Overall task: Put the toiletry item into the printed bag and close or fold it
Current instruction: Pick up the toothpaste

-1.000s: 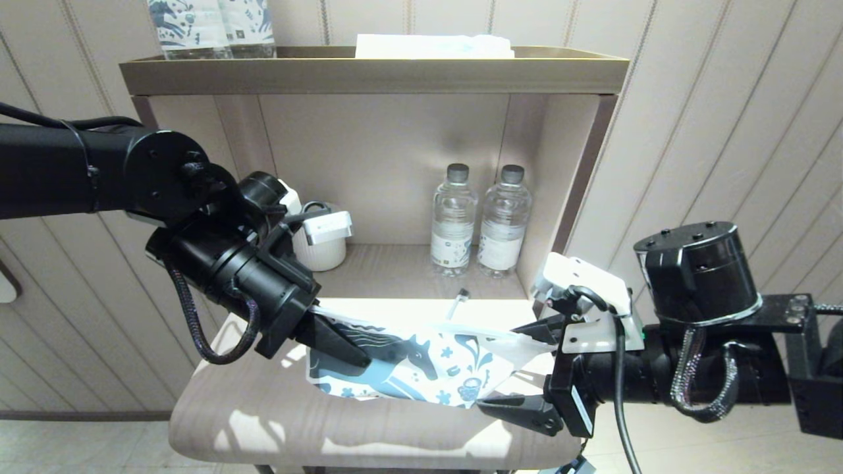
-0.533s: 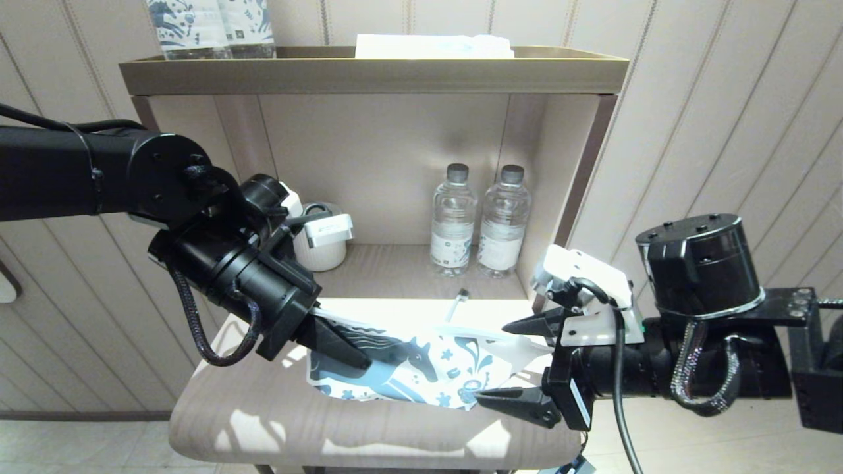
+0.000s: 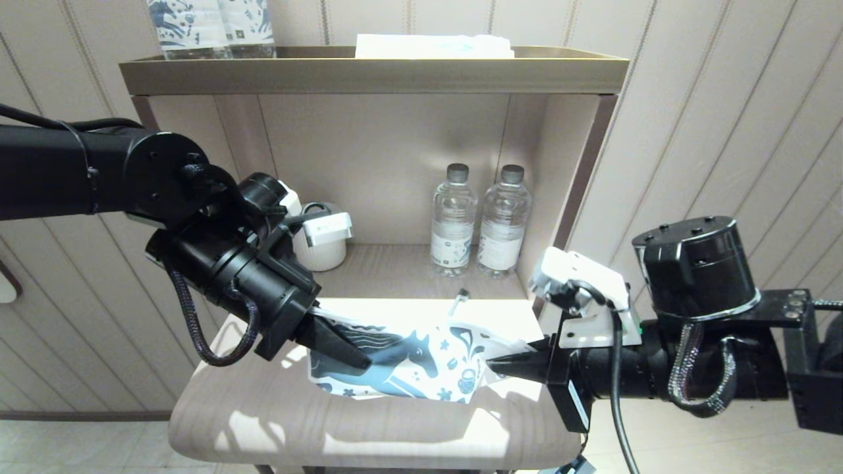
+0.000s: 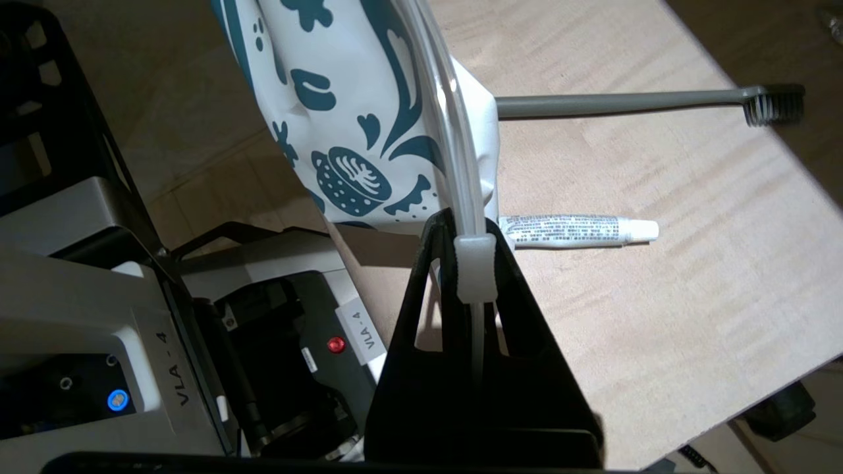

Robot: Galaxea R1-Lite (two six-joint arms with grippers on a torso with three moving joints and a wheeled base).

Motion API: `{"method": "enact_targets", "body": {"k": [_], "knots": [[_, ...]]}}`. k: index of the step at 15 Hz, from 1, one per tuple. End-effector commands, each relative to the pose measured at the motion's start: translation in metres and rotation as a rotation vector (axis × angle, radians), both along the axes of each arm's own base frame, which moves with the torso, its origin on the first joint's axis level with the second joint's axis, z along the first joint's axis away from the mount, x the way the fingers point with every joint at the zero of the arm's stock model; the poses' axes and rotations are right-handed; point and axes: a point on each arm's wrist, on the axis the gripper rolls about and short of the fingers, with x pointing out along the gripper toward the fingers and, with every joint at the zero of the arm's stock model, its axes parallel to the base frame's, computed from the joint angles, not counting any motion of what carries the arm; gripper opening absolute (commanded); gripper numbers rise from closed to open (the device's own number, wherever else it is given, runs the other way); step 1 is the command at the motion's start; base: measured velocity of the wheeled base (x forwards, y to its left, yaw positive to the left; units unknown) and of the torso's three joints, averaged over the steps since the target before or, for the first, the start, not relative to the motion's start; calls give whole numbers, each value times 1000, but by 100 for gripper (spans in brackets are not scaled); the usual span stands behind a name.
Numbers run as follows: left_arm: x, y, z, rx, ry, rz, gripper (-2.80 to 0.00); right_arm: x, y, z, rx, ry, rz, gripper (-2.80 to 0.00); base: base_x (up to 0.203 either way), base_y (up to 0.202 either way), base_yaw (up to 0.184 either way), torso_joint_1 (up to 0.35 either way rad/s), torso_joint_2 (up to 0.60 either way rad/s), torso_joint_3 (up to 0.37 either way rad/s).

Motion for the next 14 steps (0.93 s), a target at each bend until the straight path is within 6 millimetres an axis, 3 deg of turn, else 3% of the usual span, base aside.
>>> {"method": "enact_targets", "body": {"k": [1,10,14], "knots": [[0,0,-1,-1,7,-4,-280,0,0,0,1,0,9,-280,0,0,0,0,0,0],[-1,-2,0,-4,1,-12,-280,1,3,3,15,-7,32,-280,0,0,0,0,0,0],[-2,-17,-3,-3,-11,-53,-280,13,22,5,22,-2,75,-280,0,0,0,0,0,0]]}}
